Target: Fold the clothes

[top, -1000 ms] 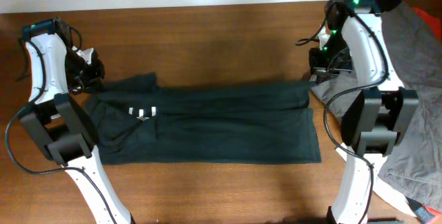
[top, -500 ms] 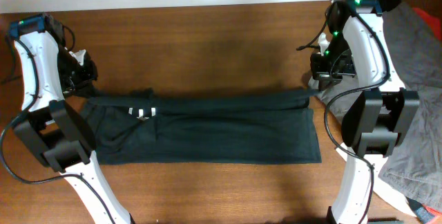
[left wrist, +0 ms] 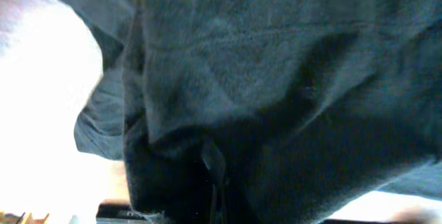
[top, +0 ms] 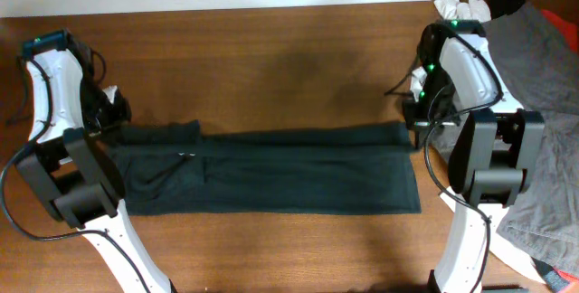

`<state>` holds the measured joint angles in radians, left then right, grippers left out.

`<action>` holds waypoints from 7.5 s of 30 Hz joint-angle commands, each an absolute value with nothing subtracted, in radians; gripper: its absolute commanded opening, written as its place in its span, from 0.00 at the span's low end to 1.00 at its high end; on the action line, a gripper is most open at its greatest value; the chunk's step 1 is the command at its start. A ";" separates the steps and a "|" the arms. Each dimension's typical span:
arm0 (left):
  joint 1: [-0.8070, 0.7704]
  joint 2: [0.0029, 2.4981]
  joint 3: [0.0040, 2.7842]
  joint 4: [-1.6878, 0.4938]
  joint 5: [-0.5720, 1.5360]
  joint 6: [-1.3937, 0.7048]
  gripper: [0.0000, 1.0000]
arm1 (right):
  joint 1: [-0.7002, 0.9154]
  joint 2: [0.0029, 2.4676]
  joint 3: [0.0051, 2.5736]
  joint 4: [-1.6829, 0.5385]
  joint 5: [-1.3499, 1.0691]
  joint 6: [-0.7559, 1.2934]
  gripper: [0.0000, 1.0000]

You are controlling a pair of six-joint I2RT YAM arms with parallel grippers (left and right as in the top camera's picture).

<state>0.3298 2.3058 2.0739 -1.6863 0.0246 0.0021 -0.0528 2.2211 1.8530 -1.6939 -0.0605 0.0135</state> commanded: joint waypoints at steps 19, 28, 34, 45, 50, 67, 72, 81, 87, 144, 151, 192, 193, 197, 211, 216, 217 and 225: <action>0.344 2.269 1.949 -1.595 -0.167 -0.112 0.00 | -0.060 2.165 1.732 -1.691 -0.017 -0.010 0.04; 0.344 2.270 1.947 -1.575 -0.162 -0.112 0.00 | -0.101 2.165 1.687 -1.645 0.023 0.020 0.04; 0.364 2.270 1.947 -1.583 -0.160 -0.113 0.00 | -0.157 2.165 1.687 -1.646 0.009 0.027 0.04; 0.382 2.270 1.945 -1.666 -0.101 -0.112 0.00 | -0.104 2.165 1.687 -1.658 -0.003 0.026 0.04; 0.382 2.270 1.925 -1.672 -0.097 -0.112 0.00 | -0.092 2.165 1.687 -1.661 -0.003 0.026 0.15; 0.365 2.181 1.920 -1.618 -0.067 -0.101 0.29 | -0.091 2.165 1.687 -1.660 -0.003 0.026 0.26; 0.349 2.022 1.921 -1.493 0.051 -0.055 0.36 | -0.091 2.165 1.687 -1.659 -0.003 0.026 0.30; 0.201 1.988 1.873 -1.363 0.136 -0.046 0.39 | -0.091 2.165 1.687 -1.652 -0.003 0.026 0.30; 0.108 2.006 1.747 -1.218 0.135 -0.060 0.41 | -0.091 2.165 1.687 -1.650 -0.004 0.026 0.31; 0.033 2.157 1.879 -1.441 0.097 -0.052 0.01 | -0.091 2.165 1.687 -1.653 -0.003 0.022 0.31; -0.034 2.144 1.878 -1.558 0.109 -0.025 0.01 | -0.091 2.165 1.687 -1.653 -0.003 0.022 0.31; -0.263 1.997 1.732 -1.518 -0.049 -0.091 0.30 | -0.092 2.165 1.687 -1.653 -0.002 0.014 0.31; -0.257 1.980 1.732 -1.518 -0.057 -0.100 0.24 | -0.092 2.165 1.687 -1.653 -0.002 0.014 0.31; -0.228 1.954 1.729 -1.522 -0.058 -0.110 0.01 | -0.092 2.165 1.687 -1.653 -0.002 0.014 0.31; -0.194 1.956 1.378 -1.288 0.000 -0.131 0.00 | -0.092 2.165 1.687 -1.653 -0.003 0.011 0.31; -0.194 1.956 1.244 -1.143 0.008 -0.131 0.01 | -0.092 2.165 1.687 -1.653 -0.003 0.011 0.31; -0.194 1.956 1.220 -1.112 0.008 -0.131 0.01 | -0.092 2.165 1.687 -1.653 -0.003 0.011 0.31; -0.194 1.921 1.305 -1.146 0.007 -0.131 0.01 | -0.094 2.159 1.687 -1.640 -0.004 -0.007 0.37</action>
